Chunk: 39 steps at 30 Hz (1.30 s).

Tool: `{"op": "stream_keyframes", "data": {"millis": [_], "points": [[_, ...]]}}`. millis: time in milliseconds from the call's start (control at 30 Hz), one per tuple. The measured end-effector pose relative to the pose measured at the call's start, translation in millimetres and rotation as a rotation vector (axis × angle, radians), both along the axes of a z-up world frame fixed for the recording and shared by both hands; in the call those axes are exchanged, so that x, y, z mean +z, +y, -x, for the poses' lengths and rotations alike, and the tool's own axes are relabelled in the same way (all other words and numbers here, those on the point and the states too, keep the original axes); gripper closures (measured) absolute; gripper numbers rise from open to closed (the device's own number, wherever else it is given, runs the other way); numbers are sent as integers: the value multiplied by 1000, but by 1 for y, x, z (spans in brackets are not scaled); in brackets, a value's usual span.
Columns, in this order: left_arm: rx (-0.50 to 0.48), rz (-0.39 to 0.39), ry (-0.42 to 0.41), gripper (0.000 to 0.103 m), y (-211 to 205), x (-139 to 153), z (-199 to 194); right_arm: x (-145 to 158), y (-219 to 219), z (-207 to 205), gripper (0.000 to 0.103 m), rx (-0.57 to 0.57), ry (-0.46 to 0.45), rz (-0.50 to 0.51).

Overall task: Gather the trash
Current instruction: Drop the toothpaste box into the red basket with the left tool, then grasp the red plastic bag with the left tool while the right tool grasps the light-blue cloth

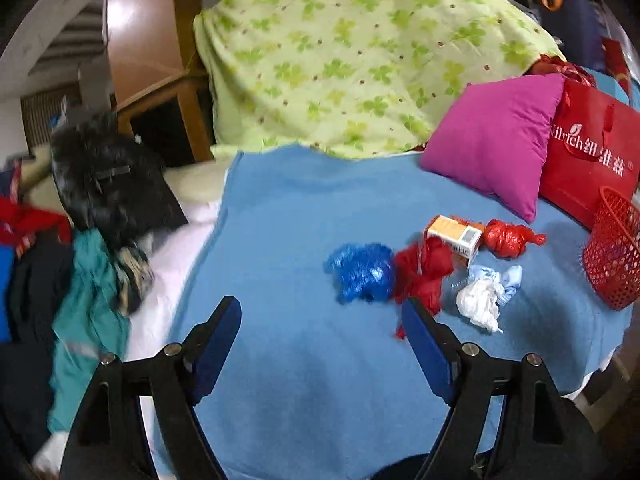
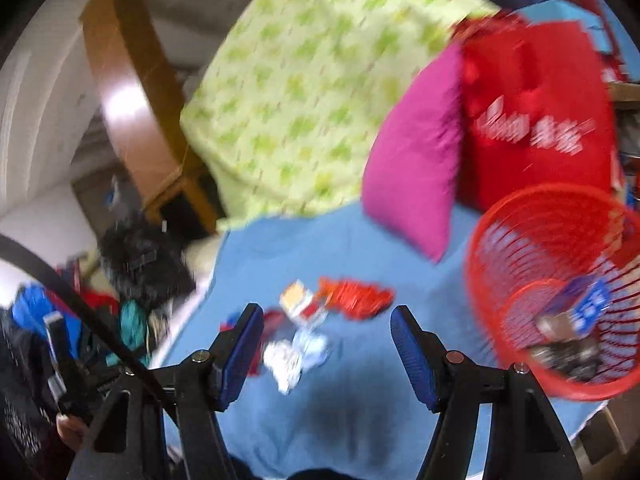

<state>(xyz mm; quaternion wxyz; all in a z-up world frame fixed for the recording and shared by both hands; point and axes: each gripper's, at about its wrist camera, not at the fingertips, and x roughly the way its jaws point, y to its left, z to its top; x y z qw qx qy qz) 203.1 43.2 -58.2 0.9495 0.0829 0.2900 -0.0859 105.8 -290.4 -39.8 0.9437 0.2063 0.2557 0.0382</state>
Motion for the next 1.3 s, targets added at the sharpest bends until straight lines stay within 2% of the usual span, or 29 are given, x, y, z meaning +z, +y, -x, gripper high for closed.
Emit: {"op": "stream_keyframes", "data": {"millis": [67, 233, 367, 433, 500, 633, 767, 833, 900, 967, 1133, 1167, 1200, 1300], "points": [[-14, 30, 21, 20, -1, -7, -4, -18, 15, -19, 34, 41, 63, 13], [-92, 69, 67, 20, -24, -22, -21, -53, 19, -51, 35, 66, 151, 28], [-137, 96, 137, 20, -47, -41, -45, -76, 20, -86, 45, 89, 210, 18], [-146, 122, 182, 22, -55, -52, -60, -84, 22, -101, 46, 101, 231, 11], [-144, 145, 213, 29, -61, -59, -73, -92, 26, -118, 46, 126, 239, 2], [-153, 183, 257, 33, -69, -68, -96, -103, 37, -146, 47, 153, 248, 14], [-188, 205, 301, 38, -81, -77, -113, -122, 44, -168, 56, 168, 306, 5], [-195, 210, 325, 44, -85, -83, -118, -134, 46, -174, 61, 189, 340, -18], [-210, 242, 372, 67, -86, -91, -123, -138, 50, -173, 65, 199, 335, -7], [-209, 275, 407, 70, -84, -97, -126, -137, 52, -167, 73, 194, 315, 12], [-198, 305, 387, 82, -78, -93, -115, -122, 40, -148, 75, 144, 259, -14], [-197, 312, 375, 92, -75, -88, -110, -116, 37, -142, 75, 135, 246, -15], [-197, 315, 372, 97, -73, -86, -107, -111, 35, -137, 75, 127, 234, -19], [-201, 316, 350, 97, -66, -74, -90, -95, 28, -119, 75, 112, 196, -28]]}}
